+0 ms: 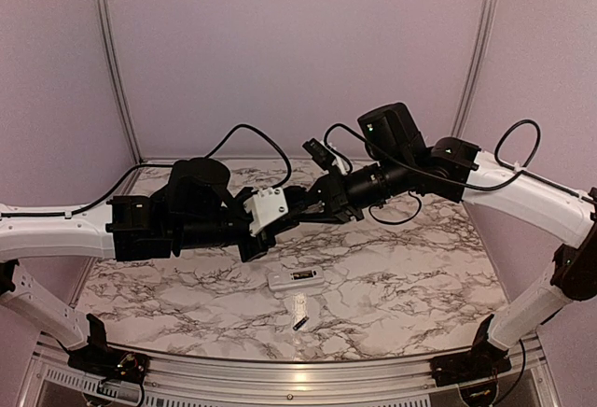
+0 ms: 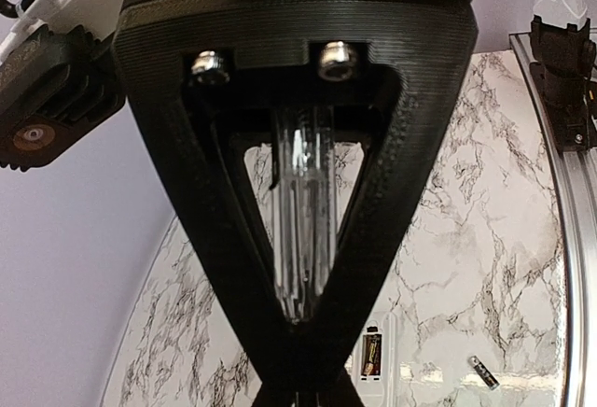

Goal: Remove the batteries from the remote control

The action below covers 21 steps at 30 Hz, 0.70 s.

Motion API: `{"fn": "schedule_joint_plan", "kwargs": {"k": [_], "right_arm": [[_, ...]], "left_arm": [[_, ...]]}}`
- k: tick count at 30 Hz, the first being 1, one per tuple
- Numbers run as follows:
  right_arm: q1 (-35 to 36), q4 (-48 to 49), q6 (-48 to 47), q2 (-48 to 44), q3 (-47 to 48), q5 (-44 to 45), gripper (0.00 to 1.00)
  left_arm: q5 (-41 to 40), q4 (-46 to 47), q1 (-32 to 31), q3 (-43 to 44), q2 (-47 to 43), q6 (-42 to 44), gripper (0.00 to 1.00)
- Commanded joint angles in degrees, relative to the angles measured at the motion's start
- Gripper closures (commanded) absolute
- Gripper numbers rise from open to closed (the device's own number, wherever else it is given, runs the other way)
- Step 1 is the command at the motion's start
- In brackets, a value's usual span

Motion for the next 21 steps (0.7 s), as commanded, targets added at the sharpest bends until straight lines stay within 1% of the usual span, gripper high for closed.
{"fn": "schedule_joint_plan", "kwargs": {"k": [1, 6, 7, 8, 13, 17, 19, 21], "right_arm": [[0.4, -1.2, 0.3, -1.4, 0.1, 1.4, 1.00], [0.4, -2.8, -0.2, -1.2, 0.8, 2.7, 1.00], [0.4, -4.0, -0.5, -1.1, 1.3, 3.8, 1.00], [0.4, -5.2, -0.6, -1.0, 1.7, 5.2, 1.00], [0.4, -6.9, 0.8, -2.6, 0.0, 11.2, 1.00], [0.3, -7.3, 3.5, -5.2, -3.1, 17.8, 1.00], [0.2, -7.4, 4.8, -6.6, -4.6, 20.5, 1.00], [0.1, -7.4, 5.8, -7.7, -6.3, 22.3, 1.00]], "left_arm": [[-0.4, 0.9, -0.5, -0.7, -0.3, -1.5, 0.83], [-2.4, 2.4, -0.5, -2.3, -1.8, -2.6, 0.20], [-3.2, 2.9, -0.5, -2.9, -2.3, -3.1, 0.04], [-3.9, 3.0, -0.5, -3.4, -2.8, -3.6, 0.01], [-6.4, 4.4, -0.5, -7.5, -6.6, -6.7, 0.01], [-13.3, 5.0, -0.5, -9.4, -9.8, -13.6, 0.01], [-15.9, 4.3, -0.5, -10.2, -10.7, -16.5, 0.01], [-16.4, 0.0, -0.4, -10.0, -10.3, -18.5, 0.01]]}}
